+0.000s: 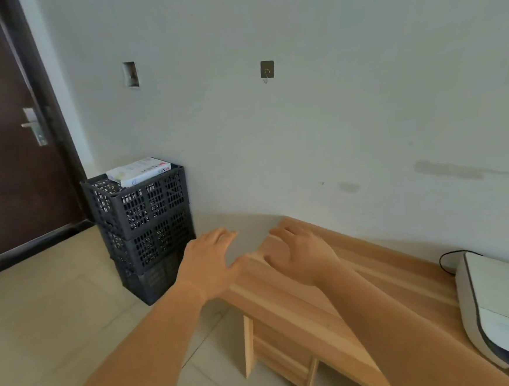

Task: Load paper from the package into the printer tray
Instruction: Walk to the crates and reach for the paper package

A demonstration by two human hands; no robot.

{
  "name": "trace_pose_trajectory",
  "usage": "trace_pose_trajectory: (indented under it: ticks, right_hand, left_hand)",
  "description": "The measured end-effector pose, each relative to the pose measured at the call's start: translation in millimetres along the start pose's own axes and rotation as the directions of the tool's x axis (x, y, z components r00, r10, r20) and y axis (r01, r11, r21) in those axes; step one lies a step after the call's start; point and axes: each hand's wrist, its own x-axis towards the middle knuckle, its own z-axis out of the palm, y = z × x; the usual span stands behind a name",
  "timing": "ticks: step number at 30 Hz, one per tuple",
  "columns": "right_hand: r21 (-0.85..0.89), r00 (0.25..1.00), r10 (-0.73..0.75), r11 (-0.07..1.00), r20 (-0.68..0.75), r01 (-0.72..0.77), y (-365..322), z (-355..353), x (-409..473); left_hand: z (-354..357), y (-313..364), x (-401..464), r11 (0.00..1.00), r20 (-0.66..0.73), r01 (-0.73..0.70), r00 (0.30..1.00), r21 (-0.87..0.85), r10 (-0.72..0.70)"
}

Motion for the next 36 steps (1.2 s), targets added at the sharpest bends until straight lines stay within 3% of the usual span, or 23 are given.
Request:
trace_pose_trajectory:
  ticks: [5,11,20,36]
  right_hand:
    - [-0.035,0.992,-0.106,0.993,0.074,0.109,-30.4,42.2,69.2]
    - [-0.010,0.971,-0.237,0.971,0.042,0.237,-65.7,73.6,164.9]
    - [0.025,0.927,-0.369,0.930,0.067,0.368,-160.1,125.6,283.0]
    - [0.033,0.946,-0.298,0.955,0.130,0.296,-333.1,242.5,458.1]
  left_hand:
    - [13.0,-70.4,16.4,0.993,0.008,0.085,0.996,0.086,-0.086]
    - [-12.2,-153.8,58.6,0.964,-0.047,0.187,0.982,0.188,-0.182]
    - [-26.7,-278.1,76.1,0.929,-0.091,0.325,0.945,0.180,-0.313]
    - [-30.5,-550.5,121.0,0.945,-0.011,0.308,0.951,0.112,-0.308]
